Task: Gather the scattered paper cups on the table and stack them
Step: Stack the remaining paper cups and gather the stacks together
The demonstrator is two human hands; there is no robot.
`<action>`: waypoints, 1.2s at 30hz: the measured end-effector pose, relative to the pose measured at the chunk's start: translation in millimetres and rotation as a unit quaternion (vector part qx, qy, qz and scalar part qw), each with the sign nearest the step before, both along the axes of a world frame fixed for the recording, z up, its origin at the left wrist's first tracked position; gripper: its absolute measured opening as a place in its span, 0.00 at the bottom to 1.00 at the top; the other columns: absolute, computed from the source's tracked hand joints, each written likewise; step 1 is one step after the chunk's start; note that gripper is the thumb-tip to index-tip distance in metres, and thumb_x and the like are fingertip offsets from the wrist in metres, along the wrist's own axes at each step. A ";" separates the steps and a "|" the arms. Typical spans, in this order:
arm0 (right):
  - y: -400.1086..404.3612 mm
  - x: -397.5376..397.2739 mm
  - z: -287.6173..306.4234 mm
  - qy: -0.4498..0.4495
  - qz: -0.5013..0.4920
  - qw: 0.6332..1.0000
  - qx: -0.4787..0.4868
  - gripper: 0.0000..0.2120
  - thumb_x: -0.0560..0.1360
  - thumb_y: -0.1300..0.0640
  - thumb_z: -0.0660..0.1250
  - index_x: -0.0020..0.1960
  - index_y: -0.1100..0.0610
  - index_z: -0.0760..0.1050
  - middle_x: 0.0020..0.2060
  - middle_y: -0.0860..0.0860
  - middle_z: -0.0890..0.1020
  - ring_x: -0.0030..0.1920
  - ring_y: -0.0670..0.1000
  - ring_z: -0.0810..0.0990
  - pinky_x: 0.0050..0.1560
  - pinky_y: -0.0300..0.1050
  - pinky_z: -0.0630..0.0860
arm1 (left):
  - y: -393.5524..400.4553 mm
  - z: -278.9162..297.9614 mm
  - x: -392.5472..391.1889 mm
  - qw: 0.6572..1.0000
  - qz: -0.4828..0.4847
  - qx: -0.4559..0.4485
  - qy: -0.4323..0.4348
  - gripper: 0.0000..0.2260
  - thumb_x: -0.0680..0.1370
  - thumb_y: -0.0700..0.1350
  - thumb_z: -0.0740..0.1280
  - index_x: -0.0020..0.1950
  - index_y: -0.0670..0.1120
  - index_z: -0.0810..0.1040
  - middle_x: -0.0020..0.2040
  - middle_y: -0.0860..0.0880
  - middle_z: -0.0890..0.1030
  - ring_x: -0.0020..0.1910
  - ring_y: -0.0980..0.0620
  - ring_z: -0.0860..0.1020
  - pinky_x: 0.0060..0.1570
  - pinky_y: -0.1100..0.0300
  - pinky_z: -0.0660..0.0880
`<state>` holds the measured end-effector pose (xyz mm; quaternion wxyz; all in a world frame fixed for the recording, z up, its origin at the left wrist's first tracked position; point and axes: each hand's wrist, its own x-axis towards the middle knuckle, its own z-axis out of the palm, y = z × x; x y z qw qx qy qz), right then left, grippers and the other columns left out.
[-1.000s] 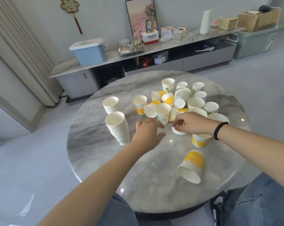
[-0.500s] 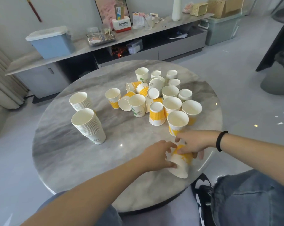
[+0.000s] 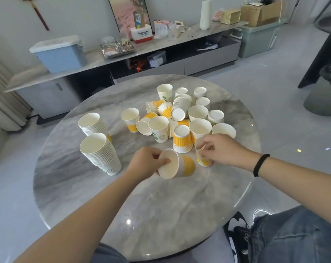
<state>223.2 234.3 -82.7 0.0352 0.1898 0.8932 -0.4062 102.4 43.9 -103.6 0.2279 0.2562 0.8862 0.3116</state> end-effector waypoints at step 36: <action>-7.4 -21.0 -19.7 0.007 0.075 0.980 0.185 0.43 0.62 0.46 0.76 0.71 0.53 0.61 0.62 0.53 0.70 0.62 0.55 0.71 0.61 0.49 0.71 | 8.9 14.6 -2.1 0.984 0.092 0.145 0.040 0.09 0.78 0.46 0.65 0.41 0.44 0.79 0.30 0.52 0.71 0.28 0.58 0.67 0.28 0.69 0.62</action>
